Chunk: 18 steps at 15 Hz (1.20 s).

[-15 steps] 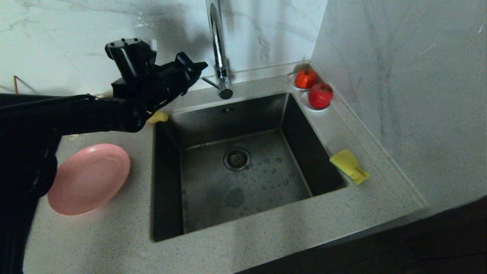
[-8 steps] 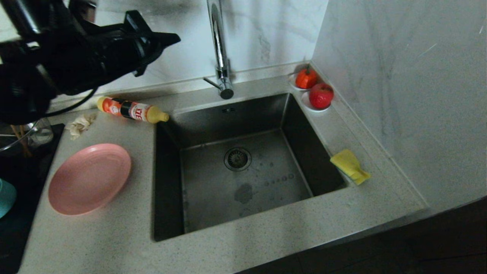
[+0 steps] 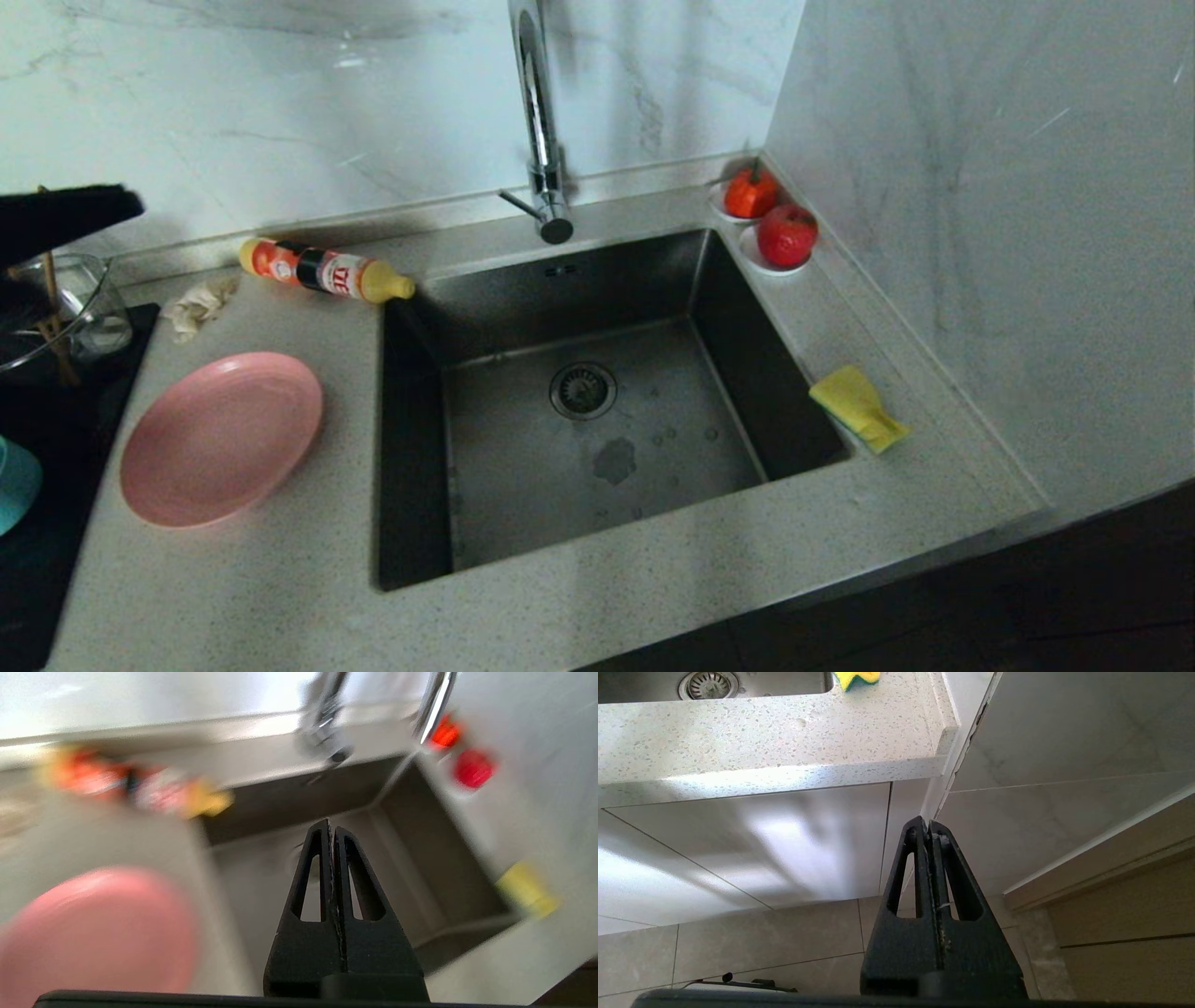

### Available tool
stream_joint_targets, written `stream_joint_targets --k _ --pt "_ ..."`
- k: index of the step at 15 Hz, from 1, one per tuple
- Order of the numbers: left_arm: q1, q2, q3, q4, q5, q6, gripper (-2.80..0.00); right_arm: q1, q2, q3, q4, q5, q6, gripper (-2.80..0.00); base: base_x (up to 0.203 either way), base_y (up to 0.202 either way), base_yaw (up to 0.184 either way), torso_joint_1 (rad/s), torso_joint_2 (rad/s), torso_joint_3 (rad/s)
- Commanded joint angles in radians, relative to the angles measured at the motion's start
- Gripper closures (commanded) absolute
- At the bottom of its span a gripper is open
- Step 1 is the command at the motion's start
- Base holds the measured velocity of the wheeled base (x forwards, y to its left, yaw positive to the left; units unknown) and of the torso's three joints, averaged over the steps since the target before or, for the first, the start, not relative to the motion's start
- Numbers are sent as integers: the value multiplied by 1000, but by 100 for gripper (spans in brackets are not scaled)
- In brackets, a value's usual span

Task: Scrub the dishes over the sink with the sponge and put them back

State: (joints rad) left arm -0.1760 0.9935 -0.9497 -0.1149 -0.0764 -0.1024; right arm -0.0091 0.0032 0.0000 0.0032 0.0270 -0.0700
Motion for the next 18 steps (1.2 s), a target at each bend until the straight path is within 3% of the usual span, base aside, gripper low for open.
stream_joint_targets --k 1,4,6,13,15,18 --pt "8 -295 184 28 72 54 0 0 1 0 0 1 -1 0 0 0 0 0 0 0" --pt "71 -503 381 65 193 101 0 0 1 0 0 1 -1 0 0 0 0 0 0 0" --pt "134 -612 471 74 219 107 0 0 1 0 0 1 -1 0 0 0 0 0 0 0" --pt "162 -989 796 120 133 136 0 0 1 0 0 1 -1 0 0 0 0 0 0 0" --pt "162 -998 899 134 112 185 0 0 1 0 0 1 -1 0 0 0 0 0 0 0" --pt "163 -998 928 167 58 184 0 0 1 0 0 1 -1 0 0 0 0 0 0 0"
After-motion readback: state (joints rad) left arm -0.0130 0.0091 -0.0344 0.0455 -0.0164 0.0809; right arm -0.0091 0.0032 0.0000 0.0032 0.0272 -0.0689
